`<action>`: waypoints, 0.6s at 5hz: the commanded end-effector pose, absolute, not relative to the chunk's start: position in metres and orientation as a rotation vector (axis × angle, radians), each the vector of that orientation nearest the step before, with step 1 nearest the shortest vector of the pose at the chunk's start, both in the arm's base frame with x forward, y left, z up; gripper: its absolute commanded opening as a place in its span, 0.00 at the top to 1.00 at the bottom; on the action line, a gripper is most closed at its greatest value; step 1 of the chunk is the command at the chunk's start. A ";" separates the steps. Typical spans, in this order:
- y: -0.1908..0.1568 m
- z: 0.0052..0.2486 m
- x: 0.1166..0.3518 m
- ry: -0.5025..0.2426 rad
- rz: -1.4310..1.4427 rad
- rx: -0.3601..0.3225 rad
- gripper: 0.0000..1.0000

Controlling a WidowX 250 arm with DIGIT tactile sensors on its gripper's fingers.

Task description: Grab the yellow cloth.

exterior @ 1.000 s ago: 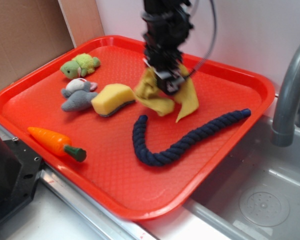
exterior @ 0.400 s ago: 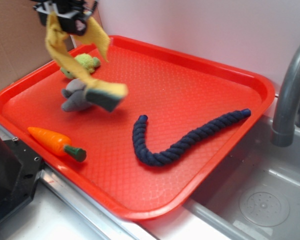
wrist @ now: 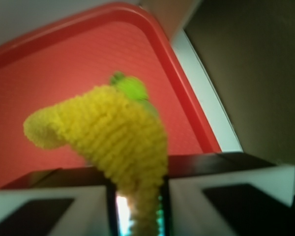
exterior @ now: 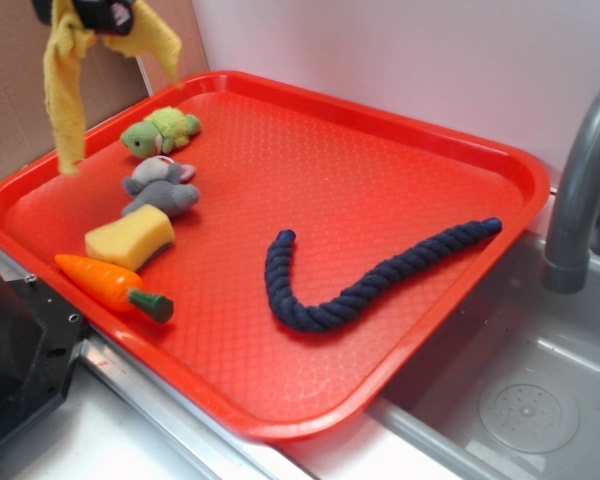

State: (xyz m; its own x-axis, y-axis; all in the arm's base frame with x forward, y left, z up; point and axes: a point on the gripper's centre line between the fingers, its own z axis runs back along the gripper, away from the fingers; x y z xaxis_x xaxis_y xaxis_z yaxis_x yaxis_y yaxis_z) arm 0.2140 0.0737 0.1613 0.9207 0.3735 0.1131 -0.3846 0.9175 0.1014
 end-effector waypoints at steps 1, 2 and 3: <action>0.045 0.208 0.221 -0.230 0.368 0.127 1.00; 0.042 0.199 0.229 -0.200 0.416 0.130 1.00; 0.040 0.192 0.232 -0.190 0.394 0.125 1.00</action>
